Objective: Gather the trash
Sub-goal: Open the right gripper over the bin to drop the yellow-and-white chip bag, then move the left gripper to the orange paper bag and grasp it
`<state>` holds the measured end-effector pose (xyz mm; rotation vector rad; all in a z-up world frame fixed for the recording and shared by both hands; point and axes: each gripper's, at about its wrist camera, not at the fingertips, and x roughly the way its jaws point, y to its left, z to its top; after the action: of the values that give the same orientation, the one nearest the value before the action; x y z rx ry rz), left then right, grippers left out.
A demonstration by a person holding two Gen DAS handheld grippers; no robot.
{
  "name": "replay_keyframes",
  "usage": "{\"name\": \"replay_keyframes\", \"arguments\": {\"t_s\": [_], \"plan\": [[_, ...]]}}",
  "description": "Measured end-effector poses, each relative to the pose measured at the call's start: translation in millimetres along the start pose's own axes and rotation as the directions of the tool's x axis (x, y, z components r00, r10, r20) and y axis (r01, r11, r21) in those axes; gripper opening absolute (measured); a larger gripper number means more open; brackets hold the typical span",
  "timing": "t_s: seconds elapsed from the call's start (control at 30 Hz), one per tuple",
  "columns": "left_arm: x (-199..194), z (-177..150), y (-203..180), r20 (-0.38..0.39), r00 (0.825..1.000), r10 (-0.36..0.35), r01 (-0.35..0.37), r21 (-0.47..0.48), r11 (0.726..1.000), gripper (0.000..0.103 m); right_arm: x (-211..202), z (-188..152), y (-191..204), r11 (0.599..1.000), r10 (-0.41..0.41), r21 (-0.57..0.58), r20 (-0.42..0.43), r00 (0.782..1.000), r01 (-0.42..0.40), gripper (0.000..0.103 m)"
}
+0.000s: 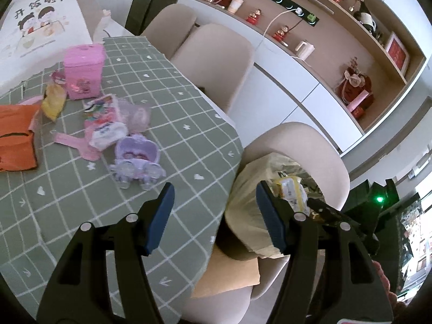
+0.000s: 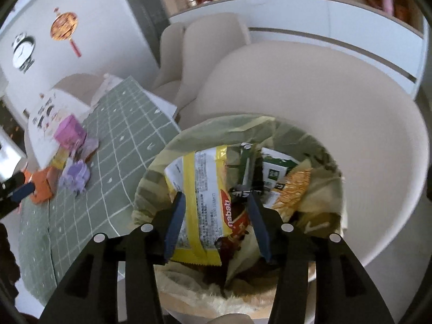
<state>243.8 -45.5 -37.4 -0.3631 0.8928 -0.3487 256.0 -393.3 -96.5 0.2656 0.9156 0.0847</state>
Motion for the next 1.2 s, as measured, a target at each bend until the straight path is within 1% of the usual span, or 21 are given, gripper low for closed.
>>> {"name": "replay_keyframes", "arguments": {"t_s": [0.07, 0.23, 0.4, 0.5, 0.6, 0.67, 0.77, 0.83, 0.9, 0.93, 0.97, 1.03, 1.13, 1.17, 1.2], "plan": [[-7.6, 2.5, 11.3, 0.010, 1.000, 0.003, -0.003, 0.004, 1.000, 0.060, -9.7, -1.9, 2.0, 1.000, -0.009, 0.014, 0.022, 1.000, 0.009, 0.046], [-23.4, 4.5, 43.1, 0.032, 0.999, 0.010, -0.010, 0.003, 1.000, 0.060, -31.9, -2.4, 31.7, 1.000, -0.017, 0.001, 0.093, 0.996, 0.017, 0.046], [-42.0, 2.1, 90.5, 0.051, 0.998, 0.047, -0.047, -0.004, 0.999, 0.060, -41.5, 1.2, 75.5, 0.999, 0.028, -0.038, 0.142, 0.990, -0.023, 0.046], [-60.8, 3.8, 126.3, 0.079, 0.993, 0.089, -0.089, -0.004, 0.996, 0.060, -37.1, 1.4, 110.5, 0.995, 0.074, -0.083, 0.142, 0.987, -0.063, 0.046], [-81.4, 11.6, 168.7, 0.118, 0.980, 0.160, -0.158, -0.022, 0.987, 0.060, -34.7, -1.7, 145.8, 0.987, 0.116, -0.126, 0.155, 0.981, -0.097, 0.047], [-95.2, 17.4, 197.4, 0.153, 0.964, 0.217, -0.211, -0.052, 0.976, 0.060, -32.9, -4.6, 162.0, 0.983, 0.139, -0.144, 0.162, 0.977, -0.116, 0.053], [-112.4, 24.8, 249.2, 0.188, 0.932, 0.310, -0.286, -0.147, 0.947, 0.060, -28.1, -12.3, 190.2, 0.977, 0.161, -0.166, 0.162, 0.974, -0.134, 0.053], [-114.0, 26.7, 275.8, 0.176, 0.923, 0.343, -0.308, -0.199, 0.930, 0.060, -25.0, -17.2, 203.8, 0.972, 0.181, -0.175, 0.149, 0.972, -0.155, 0.053], [-111.9, 27.4, 300.4, 0.158, 0.923, 0.350, -0.304, -0.254, 0.918, 0.060, -19.7, -21.8, 219.9, 0.965, 0.189, -0.204, 0.107, 0.976, -0.164, 0.053], [-110.6, 27.7, 307.2, 0.151, 0.927, 0.344, -0.297, -0.267, 0.917, 0.060, -17.1, -25.0, 229.5, 0.961, 0.184, -0.227, 0.088, 0.979, -0.160, 0.053], [-105.6, 28.2, 317.3, 0.133, 0.935, 0.330, -0.283, -0.284, 0.916, 0.060, -16.1, -27.3, 234.6, 0.959, 0.177, -0.238, 0.079, 0.981, -0.154, 0.053], [-97.5, 27.5, 326.1, 0.112, 0.939, 0.324, -0.280, -0.293, 0.914, 0.060, -9.9, -31.1, 247.4, 0.957, 0.162, -0.250, 0.040, 0.986, -0.147, 0.053], [-81.8, 30.5, 333.5, 0.084, 0.945, 0.316, -0.280, -0.287, 0.916, 0.060, -1.3, -39.1, 255.4, 0.953, 0.181, -0.247, -0.003, 0.983, -0.176, 0.053], [-75.6, 32.4, 335.4, 0.073, 0.945, 0.320, -0.287, -0.285, 0.915, 0.057, 3.7, -41.9, 258.2, 0.951, 0.182, -0.250, -0.025, 0.983, -0.182, 0.053], [-72.5, 33.3, 336.1, 0.068, 0.946, 0.315, -0.285, -0.285, 0.915, 0.048, 8.3, -45.5, 261.5, 0.950, 0.174, -0.257, -0.043, 0.984, -0.180, 0.053]]}}
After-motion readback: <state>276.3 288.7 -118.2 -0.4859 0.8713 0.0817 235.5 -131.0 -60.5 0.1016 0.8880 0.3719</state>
